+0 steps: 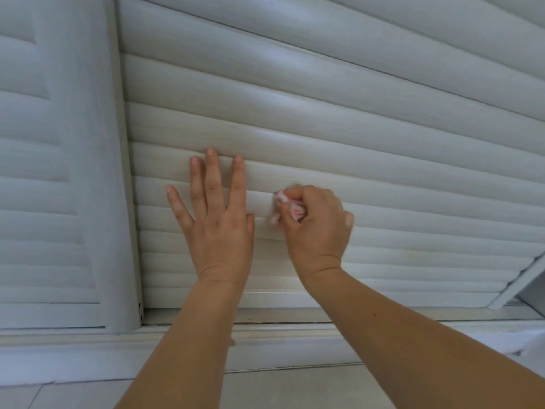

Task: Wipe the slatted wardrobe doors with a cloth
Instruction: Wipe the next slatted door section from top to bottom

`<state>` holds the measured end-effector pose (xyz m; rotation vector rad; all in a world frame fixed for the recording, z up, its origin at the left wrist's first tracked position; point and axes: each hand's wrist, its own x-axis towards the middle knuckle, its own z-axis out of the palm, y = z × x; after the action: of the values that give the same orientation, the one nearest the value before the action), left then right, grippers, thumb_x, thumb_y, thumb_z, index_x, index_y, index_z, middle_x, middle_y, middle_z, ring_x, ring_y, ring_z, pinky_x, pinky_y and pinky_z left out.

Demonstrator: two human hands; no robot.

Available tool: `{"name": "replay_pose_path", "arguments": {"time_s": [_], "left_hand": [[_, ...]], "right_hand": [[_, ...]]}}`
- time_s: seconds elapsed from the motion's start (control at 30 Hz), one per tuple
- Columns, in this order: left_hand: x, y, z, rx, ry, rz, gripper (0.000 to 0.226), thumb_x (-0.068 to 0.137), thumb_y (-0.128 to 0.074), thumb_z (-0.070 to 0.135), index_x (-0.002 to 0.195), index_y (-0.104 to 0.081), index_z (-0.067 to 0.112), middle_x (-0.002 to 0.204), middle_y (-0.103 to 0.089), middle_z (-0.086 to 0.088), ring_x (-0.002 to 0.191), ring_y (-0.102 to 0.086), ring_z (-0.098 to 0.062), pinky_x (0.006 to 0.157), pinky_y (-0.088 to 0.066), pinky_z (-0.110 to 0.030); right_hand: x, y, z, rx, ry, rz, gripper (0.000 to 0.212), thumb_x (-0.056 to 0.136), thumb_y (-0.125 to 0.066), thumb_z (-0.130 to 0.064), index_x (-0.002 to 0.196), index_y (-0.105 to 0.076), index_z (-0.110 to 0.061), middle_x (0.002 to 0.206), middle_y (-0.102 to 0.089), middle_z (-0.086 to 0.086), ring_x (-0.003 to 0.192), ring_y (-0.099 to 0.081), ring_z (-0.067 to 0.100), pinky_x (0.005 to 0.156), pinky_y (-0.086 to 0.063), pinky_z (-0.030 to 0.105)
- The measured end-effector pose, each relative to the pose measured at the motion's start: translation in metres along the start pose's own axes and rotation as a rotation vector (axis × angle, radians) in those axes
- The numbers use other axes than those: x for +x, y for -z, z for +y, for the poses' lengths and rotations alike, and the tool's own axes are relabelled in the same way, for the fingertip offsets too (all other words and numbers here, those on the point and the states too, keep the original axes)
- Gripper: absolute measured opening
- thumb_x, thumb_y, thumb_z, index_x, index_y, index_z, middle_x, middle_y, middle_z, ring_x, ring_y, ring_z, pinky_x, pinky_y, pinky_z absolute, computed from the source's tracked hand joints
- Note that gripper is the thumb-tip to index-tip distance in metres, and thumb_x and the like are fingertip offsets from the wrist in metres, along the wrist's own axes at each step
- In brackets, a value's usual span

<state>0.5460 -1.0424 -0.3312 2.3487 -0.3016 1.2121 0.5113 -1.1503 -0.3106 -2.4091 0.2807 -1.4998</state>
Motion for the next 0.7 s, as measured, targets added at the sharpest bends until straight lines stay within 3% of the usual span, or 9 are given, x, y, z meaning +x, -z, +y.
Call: {"name": "replay_pose_path", "arguments": {"time_s": [0.1, 0.2, 0.27, 0.37, 0.4, 0.5, 0.57, 0.7], "left_hand": [[-0.001, 0.0, 0.0, -0.014, 0.007, -0.007, 0.1, 0.066, -0.079, 0.02, 0.146, -0.018, 0.021, 0.154, -0.016, -0.015, 0.141, -0.009, -0.03, 0.108, -0.004, -0.06], [0.0, 0.0, 0.001, -0.011, 0.005, -0.002, 0.101, 0.065, -0.08, 0.021, 0.146, -0.019, 0.021, 0.153, -0.017, -0.015, 0.14, -0.009, -0.03, 0.108, -0.004, -0.06], [0.0, -0.001, 0.001, -0.009, 0.007, 0.004, 0.101, 0.065, -0.08, 0.021, 0.146, -0.019, 0.021, 0.153, -0.017, -0.015, 0.14, -0.009, -0.03, 0.107, -0.005, -0.06], [0.0, -0.001, 0.001, -0.009, 0.011, 0.006, 0.101, 0.066, -0.08, 0.021, 0.146, -0.018, 0.021, 0.153, -0.017, -0.015, 0.14, -0.008, -0.03, 0.108, -0.004, -0.06], [0.0, -0.001, 0.001, -0.01, 0.01, 0.004, 0.102, 0.066, -0.08, 0.021, 0.146, -0.018, 0.021, 0.153, -0.017, -0.015, 0.14, -0.008, -0.03, 0.108, -0.004, -0.059], [-0.001, -0.002, 0.001, -0.016, 0.007, 0.008, 0.102, 0.065, -0.081, 0.021, 0.146, -0.019, 0.021, 0.153, -0.017, -0.015, 0.141, -0.009, -0.03, 0.108, -0.005, -0.059], [0.0, -0.002, 0.0, -0.025, -0.002, 0.014, 0.102, 0.064, -0.081, 0.02, 0.146, -0.02, 0.021, 0.153, -0.018, -0.015, 0.14, -0.01, -0.03, 0.108, -0.005, -0.059], [-0.001, -0.002, -0.006, -0.058, -0.024, 0.042, 0.088, 0.072, -0.076, 0.019, 0.144, -0.026, 0.02, 0.152, -0.022, -0.014, 0.14, -0.011, -0.027, 0.109, -0.004, -0.056]], "right_hand": [[-0.002, 0.007, 0.003, -0.026, 0.082, -0.017, 0.012, 0.073, -0.071, -0.031, 0.084, -0.066, -0.034, 0.082, -0.064, -0.013, 0.086, -0.05, 0.014, 0.068, -0.014, 0.025], [-0.01, 0.031, 0.032, 0.089, 0.062, -0.007, 0.018, 0.075, -0.073, -0.019, 0.09, -0.065, -0.027, 0.084, -0.058, -0.019, 0.088, -0.041, 0.008, 0.072, -0.032, 0.028], [-0.011, 0.045, 0.051, 0.179, 0.025, 0.014, 0.03, 0.078, -0.073, -0.004, 0.092, -0.06, -0.028, 0.088, -0.051, -0.026, 0.088, -0.048, 0.011, 0.074, -0.043, 0.025], [-0.006, 0.051, 0.065, 0.24, 0.043, -0.025, 0.042, 0.083, -0.062, 0.009, 0.093, -0.05, -0.03, 0.09, -0.052, -0.03, 0.083, -0.057, 0.011, 0.077, -0.044, 0.012], [-0.004, 0.05, 0.065, 0.236, 0.053, -0.043, 0.041, 0.083, -0.059, 0.01, 0.094, -0.051, -0.028, 0.087, -0.054, -0.029, 0.081, -0.056, 0.008, 0.078, -0.044, 0.014], [-0.003, 0.036, 0.053, 0.182, 0.114, -0.071, 0.028, 0.082, -0.056, 0.008, 0.089, -0.059, -0.019, 0.075, -0.062, -0.012, 0.076, -0.054, 0.009, 0.08, -0.039, 0.012], [-0.006, 0.023, 0.04, 0.119, 0.165, -0.07, 0.018, 0.083, -0.053, -0.001, 0.09, -0.063, -0.014, 0.08, -0.065, 0.0, 0.081, -0.053, 0.015, 0.077, -0.035, 0.014], [-0.007, -0.004, 0.007, 0.09, 0.453, -0.089, 0.022, 0.084, -0.048, -0.007, 0.096, -0.066, -0.007, 0.093, -0.068, 0.007, 0.092, -0.052, 0.017, 0.098, -0.034, 0.026]]}}
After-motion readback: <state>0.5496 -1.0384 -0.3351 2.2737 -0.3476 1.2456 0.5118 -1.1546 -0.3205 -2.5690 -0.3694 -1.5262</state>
